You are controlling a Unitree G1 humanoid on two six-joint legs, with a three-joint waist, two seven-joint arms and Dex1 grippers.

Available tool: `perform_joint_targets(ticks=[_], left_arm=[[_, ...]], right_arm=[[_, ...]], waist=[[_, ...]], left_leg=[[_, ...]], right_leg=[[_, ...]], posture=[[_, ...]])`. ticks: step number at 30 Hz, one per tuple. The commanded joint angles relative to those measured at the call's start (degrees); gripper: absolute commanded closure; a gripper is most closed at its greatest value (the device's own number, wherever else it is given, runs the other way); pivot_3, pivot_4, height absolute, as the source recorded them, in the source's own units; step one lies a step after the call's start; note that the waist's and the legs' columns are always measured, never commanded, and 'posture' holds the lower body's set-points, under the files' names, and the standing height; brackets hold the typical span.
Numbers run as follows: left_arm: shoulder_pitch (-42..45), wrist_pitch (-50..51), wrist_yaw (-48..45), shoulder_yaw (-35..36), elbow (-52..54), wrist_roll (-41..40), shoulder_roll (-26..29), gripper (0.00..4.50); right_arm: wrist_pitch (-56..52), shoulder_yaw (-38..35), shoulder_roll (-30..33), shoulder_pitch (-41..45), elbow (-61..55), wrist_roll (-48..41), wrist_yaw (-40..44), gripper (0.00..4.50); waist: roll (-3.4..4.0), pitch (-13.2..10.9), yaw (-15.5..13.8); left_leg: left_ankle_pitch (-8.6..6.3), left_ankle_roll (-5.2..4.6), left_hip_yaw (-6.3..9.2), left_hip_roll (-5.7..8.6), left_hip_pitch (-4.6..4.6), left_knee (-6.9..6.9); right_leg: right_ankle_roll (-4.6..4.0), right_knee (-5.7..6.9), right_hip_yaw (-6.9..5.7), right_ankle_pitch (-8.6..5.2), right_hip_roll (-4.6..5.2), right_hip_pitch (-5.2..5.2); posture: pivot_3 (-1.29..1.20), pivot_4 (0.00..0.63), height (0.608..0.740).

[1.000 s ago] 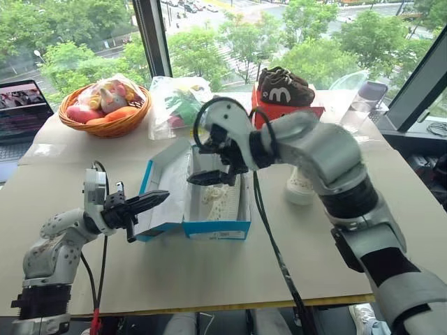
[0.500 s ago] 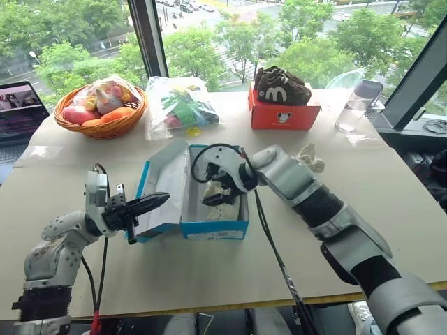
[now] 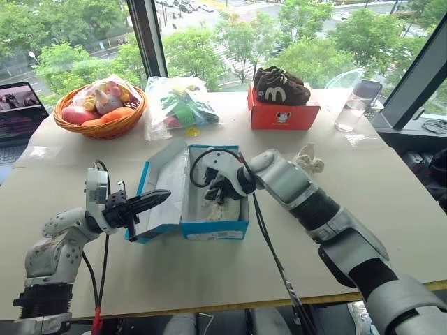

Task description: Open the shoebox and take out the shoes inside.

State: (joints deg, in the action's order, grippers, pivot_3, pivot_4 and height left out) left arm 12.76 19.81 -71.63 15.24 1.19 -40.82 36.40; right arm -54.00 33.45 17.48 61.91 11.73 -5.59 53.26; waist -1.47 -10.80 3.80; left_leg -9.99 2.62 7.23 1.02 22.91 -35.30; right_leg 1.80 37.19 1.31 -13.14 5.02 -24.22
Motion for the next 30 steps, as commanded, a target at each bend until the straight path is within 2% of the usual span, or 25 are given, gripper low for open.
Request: perform_joint_targets(ticks=[1,4,5,19,30], left_arm=[[0.88,-1.13,-0.49,0.96,0.05,-0.25,0.76,4.50],[1.00,-1.20,-0.57,1.04,-0.21,-0.11,0.79,4.50],[1.01,-1.32,-0.54,1.04,-0.29,0.03,0.79,4.50],[1.13,-1.65,-0.86,1.00,-0.57,0.39,0.92,4.50],[0.67,-1.34,-0.69,1.09,0.15,0.25,1.59,4.50]], right_arm=[[0.96,0.42,-0.25,-0.90,-0.83,0.66,0.58,4.23],[1.08,0.09,-0.58,-1.01,-0.79,0.73,0.71,4.23],[1.08,-0.20,-0.74,-1.07,-0.88,0.65,0.63,4.38],[0.49,-3.41,-1.07,0.65,-2.01,-0.61,1.14,4.38],[-2.83,-14.66,1.04,5.52,-10.89,-8.32,2.63,4.38]], waist=[[0.00,0.00,0.01],[0.00,0.00,0.02],[0.00,0.00,0.02],[0.00,0.00,0.10],[0.01,-0.01,0.08]], left_leg=[[0.00,0.00,0.00,0.00,0.00,0.00],[0.00,0.00,0.00,0.00,0.00,0.00],[0.00,0.00,0.00,0.00,-0.01,0.00],[0.00,0.00,0.00,0.00,0.01,0.00],[0.00,0.00,0.00,0.00,0.07,0.01]], right_leg=[[0.00,0.00,0.00,0.00,0.00,0.00],[0.00,0.00,0.00,0.00,0.00,0.00],[0.00,0.00,0.00,0.00,0.00,0.00],[0.00,0.00,0.00,0.00,0.00,-0.01],[0.00,-0.01,0.00,0.00,0.00,-0.07]], posture=[[0.00,0.150,0.740],[0.00,0.150,0.740],[0.00,0.150,0.740],[0.00,0.150,0.740],[0.00,0.150,0.740]])
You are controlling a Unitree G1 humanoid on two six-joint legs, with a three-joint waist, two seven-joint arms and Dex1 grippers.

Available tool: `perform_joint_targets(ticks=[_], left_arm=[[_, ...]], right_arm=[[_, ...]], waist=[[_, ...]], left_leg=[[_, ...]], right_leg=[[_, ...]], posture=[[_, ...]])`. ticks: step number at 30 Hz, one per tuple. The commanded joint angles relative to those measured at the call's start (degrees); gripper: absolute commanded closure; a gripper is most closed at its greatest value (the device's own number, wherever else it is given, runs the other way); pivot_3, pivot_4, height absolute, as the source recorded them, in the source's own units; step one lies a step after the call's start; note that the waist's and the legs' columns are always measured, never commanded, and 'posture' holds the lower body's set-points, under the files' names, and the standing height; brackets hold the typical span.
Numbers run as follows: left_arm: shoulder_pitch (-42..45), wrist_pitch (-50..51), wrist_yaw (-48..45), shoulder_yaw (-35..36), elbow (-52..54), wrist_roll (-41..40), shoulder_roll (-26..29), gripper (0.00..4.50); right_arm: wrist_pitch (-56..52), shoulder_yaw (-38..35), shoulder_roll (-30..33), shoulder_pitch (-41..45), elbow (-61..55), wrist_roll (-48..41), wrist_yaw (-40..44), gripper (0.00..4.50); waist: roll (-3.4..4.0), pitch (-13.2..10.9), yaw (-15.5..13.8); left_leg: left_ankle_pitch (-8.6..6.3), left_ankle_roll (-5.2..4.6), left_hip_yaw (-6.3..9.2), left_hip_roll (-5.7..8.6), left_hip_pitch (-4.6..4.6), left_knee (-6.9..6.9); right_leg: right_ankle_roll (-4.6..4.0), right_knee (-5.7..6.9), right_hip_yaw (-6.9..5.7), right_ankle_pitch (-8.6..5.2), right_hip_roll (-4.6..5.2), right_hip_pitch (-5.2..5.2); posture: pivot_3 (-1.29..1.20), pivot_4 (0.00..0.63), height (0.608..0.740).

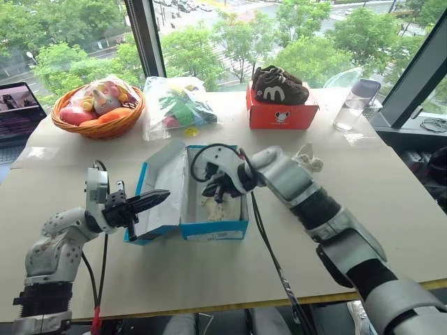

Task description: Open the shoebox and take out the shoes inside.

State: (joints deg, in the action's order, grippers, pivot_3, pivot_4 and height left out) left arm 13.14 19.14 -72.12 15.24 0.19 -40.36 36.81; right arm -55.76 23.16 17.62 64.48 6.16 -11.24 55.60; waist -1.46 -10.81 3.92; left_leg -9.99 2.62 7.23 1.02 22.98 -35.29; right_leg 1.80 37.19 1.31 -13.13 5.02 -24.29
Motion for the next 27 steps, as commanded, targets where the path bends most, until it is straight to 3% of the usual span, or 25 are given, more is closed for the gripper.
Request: perform_joint_targets(ticks=[1,17,27], left_arm=[[0.28,-0.70,-0.16,1.02,1.15,-0.07,1.25,4.50],[0.69,-0.06,0.01,1.16,1.75,-0.81,2.17,4.50],[0.20,0.48,-0.03,1.45,2.60,-1.40,2.68,4.50]], right_arm=[[-1.27,-4.78,1.12,3.14,-5.67,-2.96,0.04,4.38],[-5.67,-18.60,3.86,9.22,-4.69,-9.18,-6.45,4.38],[-10.62,-34.36,11.22,11.07,-7.17,-13.14,-16.94,4.38]], waist=[[0.00,0.00,-0.05],[0.00,0.00,-0.06],[0.01,-0.01,-0.25]], left_leg=[[0.00,0.00,0.00,0.00,-0.01,0.00],[0.00,0.00,-0.01,0.00,0.06,0.00],[0.00,0.00,-0.01,0.01,0.13,0.00]], right_leg=[[0.00,0.00,0.00,0.00,0.00,0.01],[-0.03,0.00,0.00,0.02,0.01,-0.04],[-0.03,-0.03,0.00,0.02,0.03,-0.06]], posture=[[0.00,0.150,0.740],[0.00,0.150,0.740],[0.00,0.150,0.740]])
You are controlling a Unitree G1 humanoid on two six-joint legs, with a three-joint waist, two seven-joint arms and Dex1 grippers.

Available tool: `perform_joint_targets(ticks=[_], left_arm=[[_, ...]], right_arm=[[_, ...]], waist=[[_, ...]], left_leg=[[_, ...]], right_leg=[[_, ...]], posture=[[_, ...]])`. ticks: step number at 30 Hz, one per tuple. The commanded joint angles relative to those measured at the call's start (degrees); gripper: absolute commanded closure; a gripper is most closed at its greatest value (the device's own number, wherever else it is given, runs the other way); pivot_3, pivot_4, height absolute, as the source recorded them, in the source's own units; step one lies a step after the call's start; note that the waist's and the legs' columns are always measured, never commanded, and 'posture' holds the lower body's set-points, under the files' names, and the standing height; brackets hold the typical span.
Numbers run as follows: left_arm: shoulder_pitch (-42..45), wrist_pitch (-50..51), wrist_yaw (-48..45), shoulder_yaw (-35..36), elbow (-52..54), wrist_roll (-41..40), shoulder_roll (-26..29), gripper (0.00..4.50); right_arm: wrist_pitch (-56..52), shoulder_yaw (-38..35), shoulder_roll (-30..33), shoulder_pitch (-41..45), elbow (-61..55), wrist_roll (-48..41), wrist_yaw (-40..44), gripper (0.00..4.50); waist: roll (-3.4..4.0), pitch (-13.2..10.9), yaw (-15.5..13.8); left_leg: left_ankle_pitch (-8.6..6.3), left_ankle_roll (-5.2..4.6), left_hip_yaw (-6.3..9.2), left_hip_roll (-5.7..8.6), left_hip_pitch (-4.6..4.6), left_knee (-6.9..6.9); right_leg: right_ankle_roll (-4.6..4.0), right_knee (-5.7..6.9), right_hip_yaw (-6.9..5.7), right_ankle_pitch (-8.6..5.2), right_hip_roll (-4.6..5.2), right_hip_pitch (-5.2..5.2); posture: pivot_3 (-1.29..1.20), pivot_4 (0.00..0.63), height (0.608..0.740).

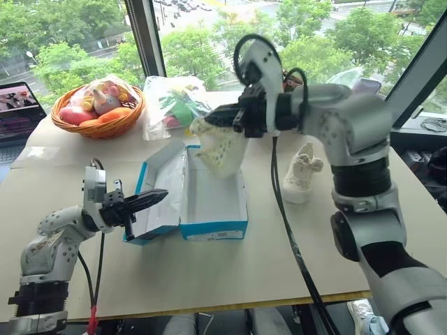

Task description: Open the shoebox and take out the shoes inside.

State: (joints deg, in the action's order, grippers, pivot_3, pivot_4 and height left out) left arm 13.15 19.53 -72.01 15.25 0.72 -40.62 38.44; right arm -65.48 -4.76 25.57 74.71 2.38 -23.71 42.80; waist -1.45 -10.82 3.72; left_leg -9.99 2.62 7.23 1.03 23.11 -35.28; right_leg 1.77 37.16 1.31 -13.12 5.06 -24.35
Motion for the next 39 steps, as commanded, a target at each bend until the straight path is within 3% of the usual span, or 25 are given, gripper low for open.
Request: perform_joint_targets(ticks=[1,11,21,29,38,39], left_arm=[[0.07,0.16,-0.17,1.54,2.17,-1.19,1.11,4.50],[-0.40,0.47,-0.43,2.27,2.28,-1.36,1.86,4.50],[-0.28,0.56,-0.26,1.76,2.20,-1.13,1.41,4.50],[-0.09,0.28,0.04,1.46,2.16,-0.88,1.09,4.50],[-0.46,0.11,0.29,1.77,2.18,-0.73,1.13,4.50],[-0.58,0.11,0.26,1.77,2.22,-0.73,1.15,4.50]], right_arm=[[-1.15,-7.16,3.92,0.51,-3.85,-0.89,-5.01,4.38],[-2.62,-14.83,16.24,-12.50,-10.58,2.15,-15.16,4.38],[5.14,-15.62,22.15,-31.55,-12.32,1.94,-10.66,4.38],[17.59,-10.30,23.77,-38.35,-0.77,6.18,-7.02,4.38],[22.06,-7.22,22.09,-40.46,5.87,9.64,-9.09,4.38],[21.51,-8.01,21.91,-40.82,5.89,9.13,-9.28,3.99]], waist=[[0.00,0.00,-0.17],[0.09,-0.05,-0.59],[0.12,-0.07,-0.85],[0.13,-0.08,-0.93],[0.14,-0.08,-1.14],[0.14,-0.08,-1.15]], left_leg=[[0.00,0.00,0.00,0.00,0.00,0.00],[0.00,0.00,-0.05,0.01,0.02,0.00],[0.00,-0.01,-0.09,0.01,0.00,-0.02],[0.01,-0.01,-0.14,0.01,-0.06,-0.02],[0.01,-0.01,-0.17,0.01,-0.07,-0.02],[0.01,-0.01,-0.17,0.01,-0.06,-0.02]], right_leg=[[0.00,0.00,0.00,0.00,0.00,0.00],[0.06,-0.03,0.02,-0.04,0.02,0.00],[0.27,-0.06,0.05,-0.14,0.03,0.07],[0.28,-0.06,0.09,-0.14,0.02,0.10],[0.28,-0.07,0.12,-0.14,0.02,0.11],[0.28,-0.07,0.12,-0.14,0.02,0.11]], posture=[[0.00,0.150,0.740],[0.00,0.150,0.740],[0.00,0.150,0.740],[0.00,0.150,0.740],[0.00,0.150,0.740],[0.00,0.150,0.740]])
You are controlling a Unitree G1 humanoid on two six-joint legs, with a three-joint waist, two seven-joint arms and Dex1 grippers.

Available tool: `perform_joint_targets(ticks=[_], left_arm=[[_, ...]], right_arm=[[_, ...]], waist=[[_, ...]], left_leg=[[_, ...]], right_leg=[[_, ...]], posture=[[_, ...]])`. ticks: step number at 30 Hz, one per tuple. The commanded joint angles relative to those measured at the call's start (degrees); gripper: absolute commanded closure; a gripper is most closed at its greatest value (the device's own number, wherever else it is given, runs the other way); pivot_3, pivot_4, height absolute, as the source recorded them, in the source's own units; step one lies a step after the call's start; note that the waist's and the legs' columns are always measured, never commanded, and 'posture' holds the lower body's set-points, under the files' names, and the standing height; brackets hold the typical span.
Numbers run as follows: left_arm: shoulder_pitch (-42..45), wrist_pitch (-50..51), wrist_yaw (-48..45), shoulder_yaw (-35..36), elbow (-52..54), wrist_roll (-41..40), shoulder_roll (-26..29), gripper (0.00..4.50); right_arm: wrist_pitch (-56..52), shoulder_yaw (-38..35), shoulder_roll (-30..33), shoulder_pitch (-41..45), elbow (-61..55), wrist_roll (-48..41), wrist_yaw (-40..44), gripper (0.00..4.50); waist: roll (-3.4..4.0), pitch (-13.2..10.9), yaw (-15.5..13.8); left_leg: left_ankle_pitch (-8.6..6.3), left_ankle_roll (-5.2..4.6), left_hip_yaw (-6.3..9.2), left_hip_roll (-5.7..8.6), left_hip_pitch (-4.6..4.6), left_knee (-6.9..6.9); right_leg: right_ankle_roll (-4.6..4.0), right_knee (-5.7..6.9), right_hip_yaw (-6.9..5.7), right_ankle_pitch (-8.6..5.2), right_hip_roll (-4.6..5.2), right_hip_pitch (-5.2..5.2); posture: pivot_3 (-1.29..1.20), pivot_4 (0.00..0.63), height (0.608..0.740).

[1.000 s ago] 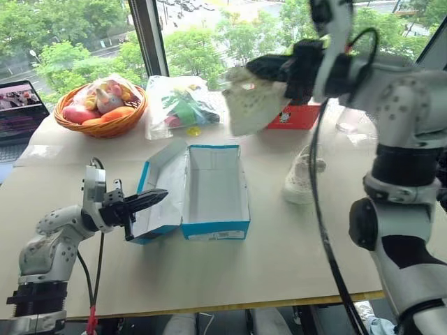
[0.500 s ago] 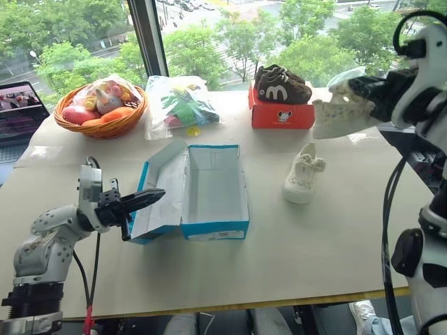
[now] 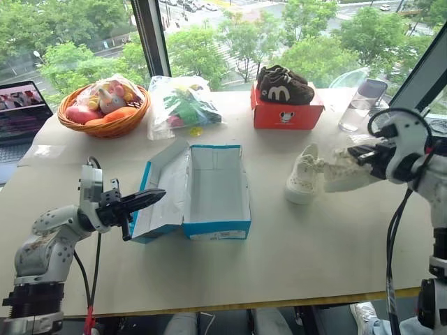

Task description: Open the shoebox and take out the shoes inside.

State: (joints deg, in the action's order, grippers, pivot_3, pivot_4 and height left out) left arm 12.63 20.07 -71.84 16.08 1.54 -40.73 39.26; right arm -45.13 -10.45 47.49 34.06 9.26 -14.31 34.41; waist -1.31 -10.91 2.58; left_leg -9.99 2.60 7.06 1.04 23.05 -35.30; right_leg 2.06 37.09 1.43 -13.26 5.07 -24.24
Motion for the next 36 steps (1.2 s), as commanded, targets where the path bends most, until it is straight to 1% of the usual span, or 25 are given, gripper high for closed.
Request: perform_joint_targets(ticks=[1,4,11,12,17,19,21,22,23,26,28,29,31,32,34,36], left_arm=[[-0.12,-0.45,0.05,0.94,1.42,-0.61,0.35,4.50],[-0.13,-0.40,-0.05,0.93,1.30,-0.65,0.38,4.50],[0.63,-0.71,-0.30,0.45,0.44,-0.17,0.29,4.50],[0.67,-0.77,-0.35,0.42,0.35,-0.09,0.31,4.50],[0.64,-0.89,-0.32,0.47,0.25,0.02,0.39,4.50],[0.52,-0.87,-0.22,0.61,0.32,-0.03,0.43,4.50],[-0.28,-0.66,0.93,1.76,0.90,-0.26,0.55,4.50],[-0.59,-0.53,1.33,2.22,1.13,-0.40,0.62,4.50],[-1.12,-0.57,2.32,3.01,1.51,-0.47,0.55,4.50],[-2.90,-0.44,5.45,5.28,3.00,-0.92,0.23,4.50],[-4.68,-1.46,11.00,8.10,4.76,-0.04,-1.22,4.50],[-5.09,-0.92,15.91,9.69,5.61,0.50,-2.35,4.50],[-4.99,1.32,27.73,13.44,6.98,0.66,-5.31,4.50],[-4.91,1.85,31.83,14.78,7.53,0.59,-6.44,4.50],[-4.35,1.05,39.67,16.96,7.08,2.63,-8.53,4.50],[-3.76,0.85,45.42,18.19,5.98,4.02,-9.77,4.50]], right_arm=[[0.79,-2.85,-0.12,-0.35,-0.97,-0.62,-1.02,3.55],[0.08,-3.80,0.47,-0.81,-2.21,-1.35,-0.86,2.74],[-2.08,-2.09,4.91,-2.16,-6.79,-0.67,2.11,0.23],[-2.40,-2.07,5.50,-2.36,-7.80,-1.03,2.80,0.03],[-5.21,-2.93,9.53,-2.30,-14.91,-3.47,7.10,0.03],[-5.99,-3.64,10.06,-1.85,-17.25,-5.05,8.13,0.03],[-9.07,-7.97,6.44,1.76,-24.58,-14.03,9.14,0.03],[-10.15,-9.34,5.20,2.83,-27.04,-16.90,9.17,0.03],[-10.85,-10.26,3.62,3.17,-29.59,-19.04,8.51,0.03],[-12.06,-10.75,-1.05,2.68,-34.20,-21.15,3.76,0.03],[-10.41,-6.51,-5.90,0.60,-37.22,-16.12,-4.47,0.03],[-9.95,-3.88,-8.23,-0.48,-37.77,-12.23,-9.68,0.03],[-7.97,-0.96,-14.62,-3.61,-38.01,-5.85,-19.66,0.03],[-7.01,0.19,-16.53,-4.88,-38.12,-3.32,-22.78,0.03],[-3.59,4.47,-16.48,-8.12,-38.35,2.49,-25.33,0.03],[-0.39,7.05,-16.20,-10.09,-37.97,5.97,-26.34,0.03]], waist=[[0.00,0.00,-0.03],[0.00,0.00,0.06],[0.00,0.00,0.04],[0.00,0.00,0.01],[0.00,0.00,0.02],[0.00,0.00,0.04],[0.00,0.00,0.16],[0.00,0.00,0.29],[0.00,0.00,0.45],[-0.05,0.02,0.21],[-0.33,0.17,-0.04],[-0.41,0.22,-0.15],[-0.47,0.26,-0.36],[-0.48,0.26,-0.60],[-0.44,0.24,-1.02],[-0.44,0.24,-1.34]], left_leg=[[0.00,0.00,0.00,0.00,0.01,0.00],[0.00,0.00,0.00,0.00,-0.01,0.00],[0.00,0.00,-0.01,0.00,-0.05,0.00],[0.00,0.00,-0.01,0.00,-0.06,0.00],[0.00,0.00,-0.03,0.00,-0.06,0.00],[0.00,0.00,-0.03,-0.01,-0.07,0.00],[0.00,0.00,-0.03,-0.01,-0.08,0.00],[0.00,0.00,-0.05,-0.01,-0.08,0.00],[0.00,0.00,-0.08,-0.02,-0.10,0.00],[-0.02,-0.03,-0.08,-0.10,-0.13,0.02],[-0.02,-0.03,-0.09,-0.09,-0.11,0.01],[-0.03,-0.03,-0.09,-0.08,-0.12,0.00],[-0.03,-0.03,-0.09,-0.03,-0.12,-0.04],[-0.02,-0.03,-0.08,-0.02,-0.12,-0.05],[-0.02,-0.03,-0.08,-0.01,-0.11,-0.08],[-0.02,-0.02,-0.09,0.04,-0.05,-0.08]], right_leg=[[0.00,0.00,0.00,0.00,0.00,0.00],[0.01,0.00,0.02,0.01,0.00,0.00],[0.02,0.00,0.02,0.00,0.00,0.04],[0.02,0.00,0.02,0.00,0.00,0.05],[0.03,0.00,0.04,0.00,0.00,0.04],[0.04,0.00,0.04,-0.01,-0.01,0.04],[0.04,-0.01,0.04,-0.01,0.00,0.06],[0.05,-0.01,0.06,-0.01,0.00,0.05],[0.06,0.00,0.10,0.00,-0.01,0.04],[0.05,0.00,0.11,0.00,-0.09,0.07],[0.07,-0.07,0.11,0.00,-0.07,0.10],[0.08,-0.08,0.12,0.01,-0.05,0.12],[0.12,-0.07,0.13,0.04,0.01,0.13],[0.13,-0.06,0.12,0.06,0.02,0.13],[0.14,-0.02,0.14,0.07,0.04,0.08],[0.12,-0.03,0.16,0.09,0.05,0.02]], posture=[[0.00,0.150,0.740],[0.00,0.150,0.740],[0.00,0.150,0.740],[0.00,0.150,0.740],[0.00,0.150,0.740],[0.00,0.150,0.740],[0.00,0.150,0.740],[0.00,0.150,0.740],[0.00,0.150,0.740],[0.00,0.150,0.740],[0.00,0.150,0.740],[0.00,0.150,0.740],[0.00,0.150,0.740],[0.00,0.150,0.740],[0.00,0.150,0.740],[0.00,0.150,0.740]])
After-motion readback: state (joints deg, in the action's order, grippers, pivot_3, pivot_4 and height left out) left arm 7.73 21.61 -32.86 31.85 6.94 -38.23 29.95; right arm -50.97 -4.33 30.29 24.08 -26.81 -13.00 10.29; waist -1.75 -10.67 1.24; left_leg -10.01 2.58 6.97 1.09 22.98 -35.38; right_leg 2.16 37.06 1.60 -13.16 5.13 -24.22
